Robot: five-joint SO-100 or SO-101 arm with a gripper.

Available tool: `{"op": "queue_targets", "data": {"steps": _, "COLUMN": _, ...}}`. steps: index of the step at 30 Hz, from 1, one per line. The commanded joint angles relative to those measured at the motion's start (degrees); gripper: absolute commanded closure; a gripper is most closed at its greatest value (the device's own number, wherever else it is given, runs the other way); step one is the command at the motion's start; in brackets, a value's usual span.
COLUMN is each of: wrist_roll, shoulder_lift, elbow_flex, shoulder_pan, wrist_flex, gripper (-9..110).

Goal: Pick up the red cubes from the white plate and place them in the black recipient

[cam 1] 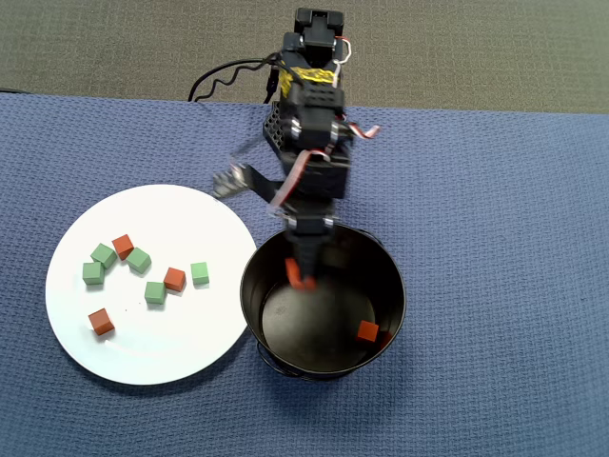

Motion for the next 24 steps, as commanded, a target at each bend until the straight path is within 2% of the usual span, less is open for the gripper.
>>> {"op": "queue_targets", "data": {"steps": 1, "wrist_roll": 1.93, "shoulder_lift": -0.79, "elbow_flex": -2.81, "shoulder_pan": 1.05, "wrist_flex": -0.62, "gripper": 72}}
{"op": "queue_targets", "data": {"steps": 3, "wrist_roll": 0.88, "shoulder_lift": -2.29, "elbow_flex": -6.15, "shoulder_pan": 4.92, "wrist_flex": 0.97, "gripper": 73}}
{"op": "queue_targets", "data": {"steps": 7, "wrist_roll": -6.33, "shoulder_lift": -2.55, "elbow_flex": -7.82, "shoulder_pan": 15.47, "wrist_flex": 1.85, "gripper": 83}}
{"op": "queue_targets", "data": {"steps": 10, "wrist_roll": -10.9, "shoulder_lift": -2.99, "elbow_flex": -6.94, "shoulder_pan": 24.43, "wrist_flex": -2.46, "gripper": 86}}
{"op": "queue_targets", "data": {"steps": 13, "wrist_roll": -15.38, "shoulder_lift": -6.59, "elbow_flex": -7.12, "shoulder_pan": 30.94, "wrist_flex": -6.33, "gripper": 85}}
{"op": "queue_targets", "data": {"steps": 17, "wrist_roll": -20.92, "shoulder_lift": -13.1, "elbow_flex": -9.76, "shoulder_pan": 36.3, "wrist_flex": -7.03, "gripper": 67}}
{"op": "queue_targets", "data": {"steps": 22, "wrist_roll": -22.59, "shoulder_lift": -21.53, "elbow_flex": -14.24, "shoulder_pan": 38.41, "wrist_flex": -5.19, "gripper": 69}}
{"op": "queue_targets", "data": {"steps": 24, "wrist_roll": -23.03, "shoulder_lift": -23.55, "elbow_flex": -13.89, "shoulder_pan": 38.14, "wrist_flex": -5.36, "gripper": 74}}
